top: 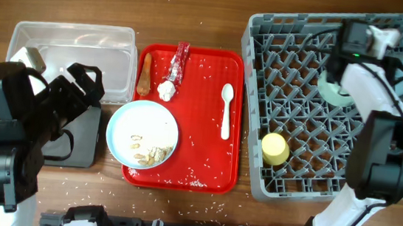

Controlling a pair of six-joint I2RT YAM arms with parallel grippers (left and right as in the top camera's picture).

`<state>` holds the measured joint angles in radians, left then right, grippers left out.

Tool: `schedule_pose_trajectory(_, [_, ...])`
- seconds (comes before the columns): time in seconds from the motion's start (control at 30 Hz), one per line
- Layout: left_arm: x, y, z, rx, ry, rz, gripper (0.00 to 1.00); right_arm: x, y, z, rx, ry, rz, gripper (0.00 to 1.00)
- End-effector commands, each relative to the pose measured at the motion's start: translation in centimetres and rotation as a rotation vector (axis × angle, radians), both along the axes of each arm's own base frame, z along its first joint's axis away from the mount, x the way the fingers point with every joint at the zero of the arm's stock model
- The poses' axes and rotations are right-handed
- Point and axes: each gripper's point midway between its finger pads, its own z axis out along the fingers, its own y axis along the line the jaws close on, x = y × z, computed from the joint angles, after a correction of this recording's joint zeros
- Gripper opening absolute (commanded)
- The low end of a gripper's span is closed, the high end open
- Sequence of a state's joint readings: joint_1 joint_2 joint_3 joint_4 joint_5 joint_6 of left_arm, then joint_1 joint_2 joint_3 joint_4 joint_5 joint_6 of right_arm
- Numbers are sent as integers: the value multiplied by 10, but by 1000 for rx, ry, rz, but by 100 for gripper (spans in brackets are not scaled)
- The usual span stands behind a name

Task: Sort waste into correct bins and load items into the dishwasher rack
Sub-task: 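Grasp the light-blue bowl with the right gripper and place it in the rack, then grasp the white spoon with the right gripper and place it in the rack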

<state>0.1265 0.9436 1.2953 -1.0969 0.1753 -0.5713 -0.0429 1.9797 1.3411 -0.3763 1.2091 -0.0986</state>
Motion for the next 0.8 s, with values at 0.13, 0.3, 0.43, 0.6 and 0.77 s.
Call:
schedule_pose_trajectory(0.13, [0, 5, 3, 5, -8, 26, 100, 28, 55, 73, 98, -197, 229, 92])
schedule_pose_trajectory(0.3, [0, 5, 3, 5, -8, 26, 100, 31, 256, 88, 676, -166, 953, 78])
schedule_pose_trajectory(0.43, [0, 5, 3, 5, -8, 26, 100, -29, 386, 50, 1021, 79, 1239, 76])
schedule_pose_trajectory(0.6, [0, 5, 3, 5, -8, 26, 100, -82, 403, -60, 1145, 368, 863, 67])
schedule_pose_trajectory(0.77, [0, 5, 3, 5, -8, 26, 100, -100, 388, -139, 1148, 505, 596, 64])
